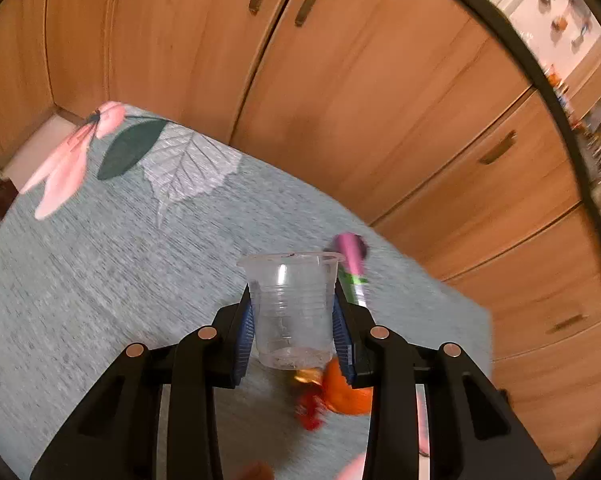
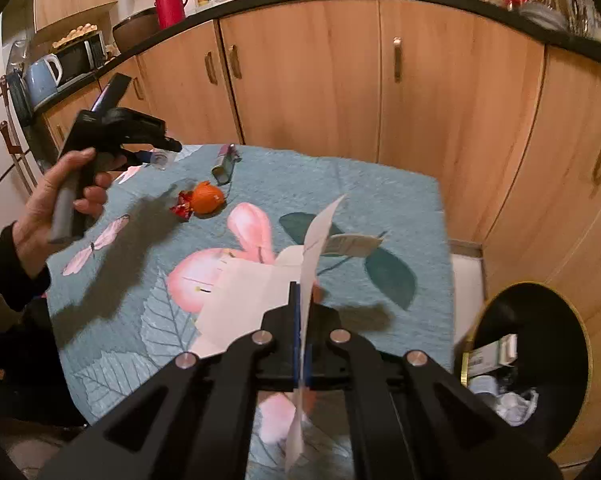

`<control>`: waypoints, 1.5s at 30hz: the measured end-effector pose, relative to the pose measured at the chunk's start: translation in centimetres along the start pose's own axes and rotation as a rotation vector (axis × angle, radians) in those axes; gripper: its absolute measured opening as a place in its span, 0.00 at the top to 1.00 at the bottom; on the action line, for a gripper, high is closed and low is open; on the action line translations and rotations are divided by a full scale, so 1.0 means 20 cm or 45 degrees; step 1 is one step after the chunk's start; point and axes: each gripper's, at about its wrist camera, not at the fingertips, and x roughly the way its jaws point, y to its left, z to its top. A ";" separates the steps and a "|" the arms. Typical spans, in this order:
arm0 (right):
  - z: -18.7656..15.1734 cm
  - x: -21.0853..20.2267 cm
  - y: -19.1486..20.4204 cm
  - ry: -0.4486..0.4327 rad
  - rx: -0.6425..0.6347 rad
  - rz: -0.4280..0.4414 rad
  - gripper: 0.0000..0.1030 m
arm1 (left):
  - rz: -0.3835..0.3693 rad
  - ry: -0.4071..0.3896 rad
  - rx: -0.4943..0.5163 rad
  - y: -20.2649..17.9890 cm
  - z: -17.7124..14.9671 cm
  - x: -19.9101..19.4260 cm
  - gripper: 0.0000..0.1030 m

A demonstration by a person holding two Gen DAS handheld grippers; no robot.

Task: Collect trash
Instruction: 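Carry the cup and paper over the bin and open both tools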

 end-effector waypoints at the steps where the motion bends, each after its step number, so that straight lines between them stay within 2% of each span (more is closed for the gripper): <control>1: 0.00 -0.04 -0.02 -0.015 -0.002 -0.019 0.98 | -0.044 0.002 0.002 -0.02 0.00 -0.03 0.69; 4: 0.00 -0.15 -0.10 -0.063 0.015 -0.091 0.98 | -0.126 0.003 0.078 -0.18 -0.04 -0.12 0.68; 7: 0.00 -0.32 -0.28 -0.121 0.055 -0.236 0.98 | -0.195 0.016 0.174 -0.40 -0.11 -0.16 0.68; 12: -0.05 -0.49 -0.59 -0.136 0.122 -0.438 0.98 | -0.334 0.101 0.337 -0.82 -0.29 -0.16 0.66; 15: -0.10 -0.48 -0.75 -0.097 0.152 -0.491 0.98 | -0.391 0.138 0.448 -1.08 -0.42 -0.13 0.66; 20: -0.27 -0.29 -0.98 0.044 0.204 -0.539 0.95 | -0.447 0.188 0.631 -1.49 -0.68 -0.05 0.65; 22: -0.35 -0.28 -1.04 0.048 0.236 -0.561 0.68 | -0.459 0.217 0.707 -1.64 -0.80 0.01 0.65; 23: -0.38 -0.30 -1.04 0.021 0.248 -0.587 0.40 | -0.462 0.233 0.749 -1.71 -0.86 0.03 0.64; 24: -0.41 -0.34 -1.04 -0.013 0.261 -0.601 0.30 | -0.462 0.246 0.784 -1.78 -0.92 0.05 0.64; 31: -0.70 -0.66 -1.01 -0.175 0.439 -0.602 0.27 | -0.513 0.430 0.947 -2.15 -1.27 0.27 0.64; 34: -0.80 -0.73 -0.97 -0.186 0.489 -0.606 0.25 | -0.539 0.493 0.994 -2.21 -1.38 0.33 0.62; 36: -0.84 -0.75 -0.95 -0.185 0.503 -0.588 0.24 | -0.569 0.546 1.017 -2.25 -1.44 0.38 0.32; 37: -0.85 -0.75 -0.94 -0.181 0.504 -0.590 0.24 | -0.555 0.528 1.025 -2.26 -1.45 0.39 0.09; 42: -0.79 -0.74 -0.87 -0.174 0.475 -0.546 0.24 | -0.560 0.491 1.001 -2.19 -1.40 0.37 0.08; 45: -0.69 -0.70 -0.76 -0.186 0.394 -0.481 0.24 | -0.577 0.471 0.892 -1.98 -1.25 0.28 0.08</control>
